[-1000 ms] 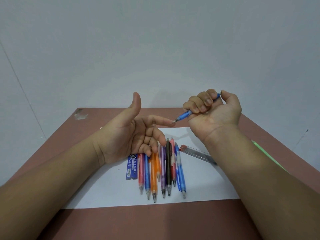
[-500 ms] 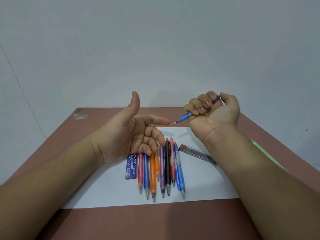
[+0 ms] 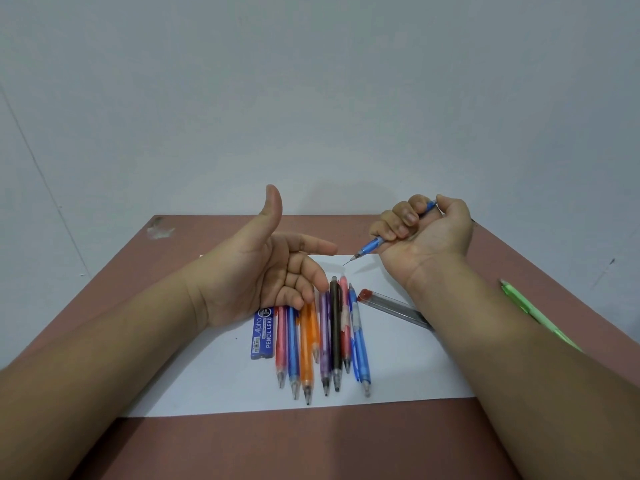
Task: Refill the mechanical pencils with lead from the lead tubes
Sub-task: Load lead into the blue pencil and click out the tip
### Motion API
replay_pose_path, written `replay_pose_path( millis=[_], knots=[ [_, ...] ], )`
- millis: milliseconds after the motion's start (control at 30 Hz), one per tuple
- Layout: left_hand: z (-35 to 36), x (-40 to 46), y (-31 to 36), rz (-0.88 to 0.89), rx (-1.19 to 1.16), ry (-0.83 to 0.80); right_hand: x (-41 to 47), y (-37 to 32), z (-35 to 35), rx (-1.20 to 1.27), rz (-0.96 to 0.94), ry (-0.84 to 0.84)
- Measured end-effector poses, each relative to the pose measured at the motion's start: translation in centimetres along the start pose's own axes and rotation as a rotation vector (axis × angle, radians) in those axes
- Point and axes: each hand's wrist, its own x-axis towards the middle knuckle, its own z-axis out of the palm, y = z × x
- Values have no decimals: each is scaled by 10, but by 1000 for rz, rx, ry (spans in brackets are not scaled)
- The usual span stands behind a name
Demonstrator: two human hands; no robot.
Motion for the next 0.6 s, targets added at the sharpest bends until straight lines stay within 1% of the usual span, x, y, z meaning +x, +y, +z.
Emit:
replay_pose_path(
  millis=[267,600],
  knots=[
    [5,2,2,-29,25,77,-4,0,4,20,16,-30],
    [4,3,1,-34,44,58,-14,4,13,55,40,-91]
  ],
)
